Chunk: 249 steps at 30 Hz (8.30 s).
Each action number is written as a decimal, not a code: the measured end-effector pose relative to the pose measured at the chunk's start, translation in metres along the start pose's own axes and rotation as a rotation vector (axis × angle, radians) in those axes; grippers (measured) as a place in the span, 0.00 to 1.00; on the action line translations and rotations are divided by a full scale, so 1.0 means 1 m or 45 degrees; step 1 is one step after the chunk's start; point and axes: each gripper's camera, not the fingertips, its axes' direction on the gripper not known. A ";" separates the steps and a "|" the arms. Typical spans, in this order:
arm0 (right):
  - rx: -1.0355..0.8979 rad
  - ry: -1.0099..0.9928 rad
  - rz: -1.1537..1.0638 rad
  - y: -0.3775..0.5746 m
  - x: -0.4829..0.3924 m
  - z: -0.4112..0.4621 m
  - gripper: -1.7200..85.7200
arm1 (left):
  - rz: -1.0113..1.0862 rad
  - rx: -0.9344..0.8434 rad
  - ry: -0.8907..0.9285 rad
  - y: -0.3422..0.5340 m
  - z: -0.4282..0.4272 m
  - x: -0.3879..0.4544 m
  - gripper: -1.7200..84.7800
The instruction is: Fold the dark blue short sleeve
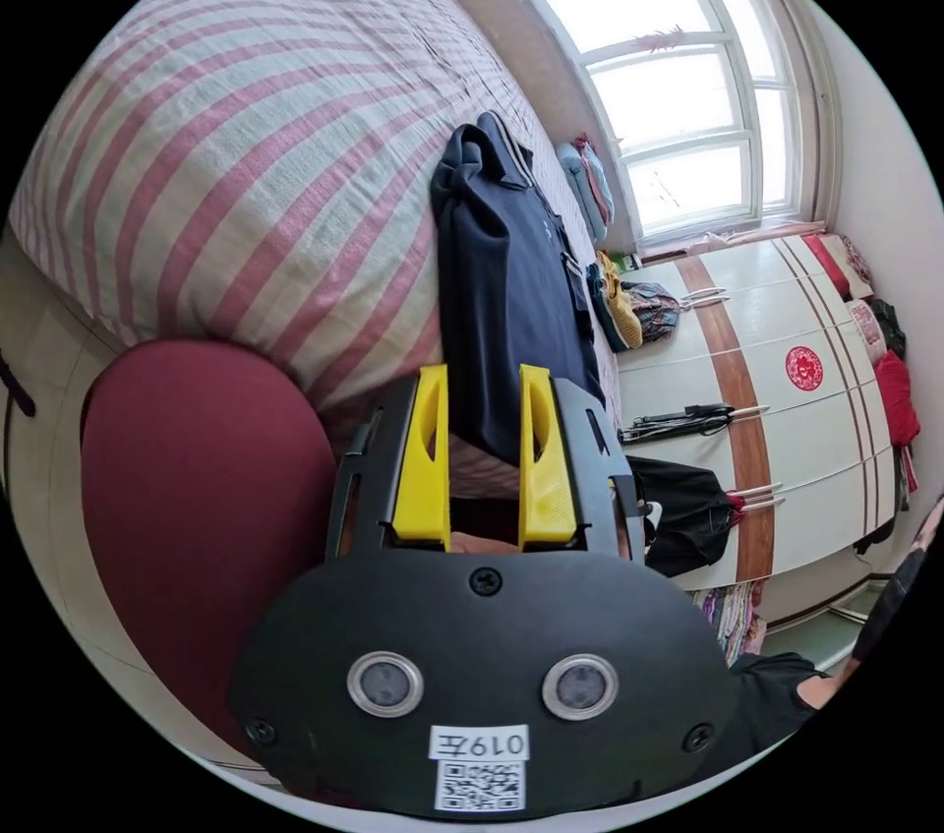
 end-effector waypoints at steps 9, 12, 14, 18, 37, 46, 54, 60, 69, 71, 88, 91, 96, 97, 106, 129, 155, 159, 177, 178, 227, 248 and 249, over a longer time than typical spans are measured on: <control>-0.185 -0.014 0.014 -0.014 0.019 0.013 0.15 | -0.024 -0.043 0.137 -0.019 0.002 -0.028 0.14; -0.190 -0.053 0.030 -0.020 0.028 0.016 0.15 | -0.063 -0.075 0.207 -0.028 0.008 -0.038 0.15; -0.200 -0.079 0.032 -0.024 0.033 0.019 0.15 | -0.100 -0.091 0.258 -0.035 0.012 -0.046 0.15; -0.219 -0.147 0.052 -0.031 0.045 0.026 0.15 | -0.129 -0.098 0.278 -0.038 0.014 -0.051 0.15; -0.225 -0.255 0.047 -0.039 0.064 0.048 0.11 | -0.115 -0.184 0.333 -0.043 0.041 -0.060 0.07; -0.245 -0.178 -0.009 -0.028 0.062 0.057 0.04 | -0.073 -0.205 0.292 -0.045 0.049 -0.056 0.04; -0.164 0.007 -0.055 -0.022 0.057 0.054 0.08 | -0.084 -0.200 0.327 -0.048 0.056 -0.056 0.04; -0.204 -0.168 -0.014 -0.024 0.068 0.072 0.09 | -0.086 -0.223 0.320 -0.053 0.066 -0.054 0.04; -0.132 -0.156 -0.137 -0.031 0.052 0.065 0.02 | 0.016 -0.188 0.325 -0.069 0.064 -0.037 0.04; -0.123 -0.176 -0.118 -0.034 0.051 0.063 0.02 | 0.036 -0.180 0.345 -0.073 0.064 -0.032 0.04; -0.223 -0.168 -0.017 -0.064 0.079 0.047 0.01 | 0.071 -0.269 0.253 -0.108 0.077 -0.028 0.04; -0.225 -0.176 -0.024 -0.071 0.080 0.042 0.01 | 0.063 -0.270 0.285 -0.115 0.078 -0.028 0.04; -0.172 -0.301 0.007 -0.087 0.084 0.032 0.01 | 0.082 -0.221 0.379 -0.134 0.075 -0.018 0.04; -0.171 -0.306 0.006 -0.092 0.084 0.030 0.01 | 0.098 -0.217 0.380 -0.139 0.074 -0.013 0.04; -0.200 -0.329 0.042 -0.114 0.093 0.014 0.01 | 0.071 -0.235 0.405 -0.166 0.075 -0.012 0.05; -0.090 -0.579 -0.129 -0.313 0.037 0.032 0.01 | 0.340 -0.108 0.571 -0.396 0.103 0.075 0.05; -0.192 -0.233 0.154 -0.701 0.018 0.245 0.02 | -0.159 -0.223 0.373 -0.816 0.330 0.064 0.05; -0.186 -0.245 0.221 -0.730 0.017 0.265 0.02 | -0.208 -0.224 0.365 -0.842 0.348 0.061 0.05; -0.083 -0.311 0.337 -0.812 -0.040 0.315 0.09 | -0.294 -0.061 0.279 -0.924 0.405 0.112 0.04; -0.071 -0.306 0.339 -0.817 -0.045 0.317 0.09 | -0.280 -0.036 0.248 -0.927 0.408 0.118 0.03; -0.605 0.744 -1.106 -0.778 -0.367 0.438 0.01 | 1.108 -0.323 -0.926 -0.768 0.592 0.419 0.07; -0.568 0.838 -1.406 -0.728 -0.375 0.358 0.01 | 1.148 -0.175 -0.710 -0.613 0.545 0.451 0.04; -0.580 0.848 -1.401 -0.730 -0.371 0.356 0.01 | 1.140 -0.194 -0.726 -0.611 0.548 0.449 0.04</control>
